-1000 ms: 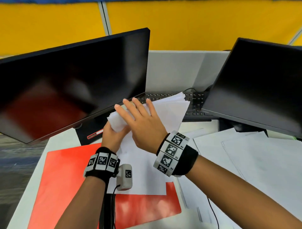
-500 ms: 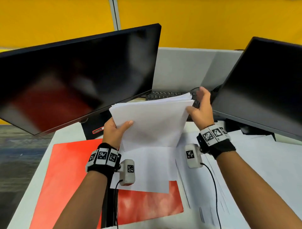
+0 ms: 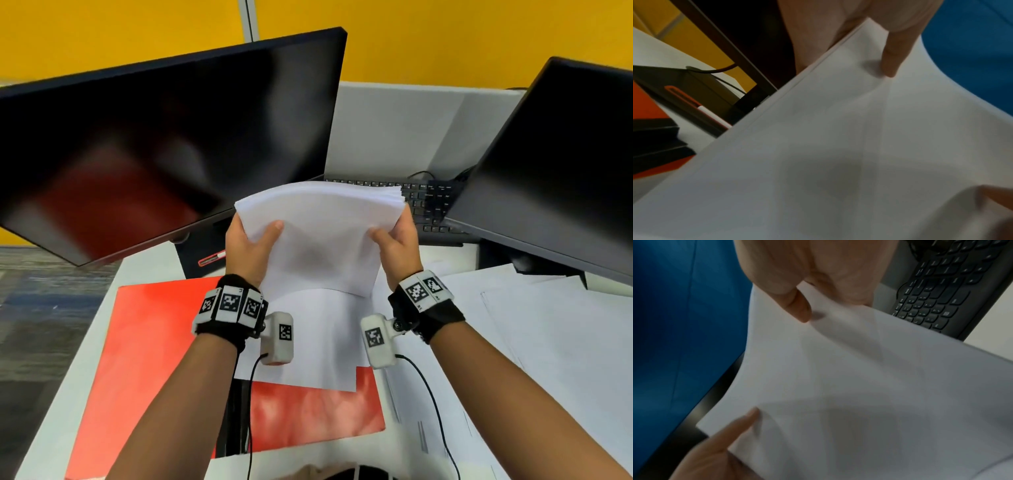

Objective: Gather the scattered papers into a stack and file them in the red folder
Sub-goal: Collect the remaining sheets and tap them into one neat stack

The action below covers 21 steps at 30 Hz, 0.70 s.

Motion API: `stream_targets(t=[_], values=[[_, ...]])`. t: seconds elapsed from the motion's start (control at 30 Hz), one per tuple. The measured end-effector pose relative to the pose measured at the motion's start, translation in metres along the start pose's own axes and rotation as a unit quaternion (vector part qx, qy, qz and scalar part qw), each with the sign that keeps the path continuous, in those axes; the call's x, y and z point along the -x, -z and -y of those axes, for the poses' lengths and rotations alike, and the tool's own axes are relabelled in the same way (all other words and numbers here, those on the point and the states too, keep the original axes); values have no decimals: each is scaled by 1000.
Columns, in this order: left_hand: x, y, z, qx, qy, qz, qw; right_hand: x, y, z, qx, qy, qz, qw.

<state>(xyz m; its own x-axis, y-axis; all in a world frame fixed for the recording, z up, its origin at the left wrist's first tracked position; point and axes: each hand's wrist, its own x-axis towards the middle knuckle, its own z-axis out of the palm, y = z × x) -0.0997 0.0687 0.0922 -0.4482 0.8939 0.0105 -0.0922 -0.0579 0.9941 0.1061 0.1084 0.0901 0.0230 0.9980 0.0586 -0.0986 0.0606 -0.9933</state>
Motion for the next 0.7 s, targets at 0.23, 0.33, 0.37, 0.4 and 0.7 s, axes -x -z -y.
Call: stream_targets(t=[0.23,0.33,0.37,0.4,0.7], values=[[8,-3,24,-15,27,-18,999,13,0,-30,154,55,-39,986],[14,-3,38,-12,70,-34,997,15,-1,-47,168,0,-31,985],[15,-3,42,-9,92,-35,995,16,-3,-51,162,-28,-30,986],[16,-2,44,-11,114,-33,993,17,-5,-54,158,-52,-30,986],[6,10,32,-66,72,-52,994,19,-19,-62,237,-38,-50,969]])
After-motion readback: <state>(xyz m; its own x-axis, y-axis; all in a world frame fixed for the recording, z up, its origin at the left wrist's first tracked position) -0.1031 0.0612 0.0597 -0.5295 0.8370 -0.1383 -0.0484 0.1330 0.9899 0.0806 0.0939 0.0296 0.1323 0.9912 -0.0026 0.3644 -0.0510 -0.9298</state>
